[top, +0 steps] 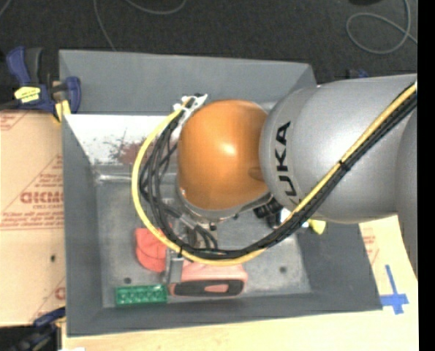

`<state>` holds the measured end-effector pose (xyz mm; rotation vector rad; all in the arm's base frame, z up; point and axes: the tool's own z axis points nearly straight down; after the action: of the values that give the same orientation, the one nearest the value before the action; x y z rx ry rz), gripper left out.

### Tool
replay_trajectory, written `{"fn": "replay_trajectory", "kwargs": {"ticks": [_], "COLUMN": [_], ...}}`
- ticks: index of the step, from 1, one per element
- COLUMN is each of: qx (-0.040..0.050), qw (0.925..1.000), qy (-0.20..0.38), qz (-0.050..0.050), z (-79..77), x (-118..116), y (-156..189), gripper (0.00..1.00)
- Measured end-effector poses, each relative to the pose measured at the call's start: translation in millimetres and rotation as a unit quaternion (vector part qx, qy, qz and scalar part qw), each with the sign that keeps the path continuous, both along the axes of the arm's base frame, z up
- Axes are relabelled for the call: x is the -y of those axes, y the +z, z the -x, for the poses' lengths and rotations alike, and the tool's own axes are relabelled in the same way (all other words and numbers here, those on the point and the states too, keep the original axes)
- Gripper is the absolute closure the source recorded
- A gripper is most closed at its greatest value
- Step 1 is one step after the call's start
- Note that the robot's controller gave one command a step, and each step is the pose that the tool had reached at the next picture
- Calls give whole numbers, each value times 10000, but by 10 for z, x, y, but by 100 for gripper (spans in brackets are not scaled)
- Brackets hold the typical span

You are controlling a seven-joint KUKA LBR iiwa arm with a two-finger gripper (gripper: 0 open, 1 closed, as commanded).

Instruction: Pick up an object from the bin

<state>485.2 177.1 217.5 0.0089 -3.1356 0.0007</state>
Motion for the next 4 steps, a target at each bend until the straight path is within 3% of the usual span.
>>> {"fn": "replay_trajectory", "kwargs": {"ticks": [1, 2, 3, 4], "qx": [40, 54, 62, 65], "qw": [10000, 9993, 9929, 9994], "qy": [-24, 366, 1191, 341], "qz": [-9, -11, -13, -23], "z": [-17, -32, 30, 11], "x": [11, 10, 208, 246], "y": [43, -430, -1057, -1288], "gripper": [0, 0, 0, 100]}}
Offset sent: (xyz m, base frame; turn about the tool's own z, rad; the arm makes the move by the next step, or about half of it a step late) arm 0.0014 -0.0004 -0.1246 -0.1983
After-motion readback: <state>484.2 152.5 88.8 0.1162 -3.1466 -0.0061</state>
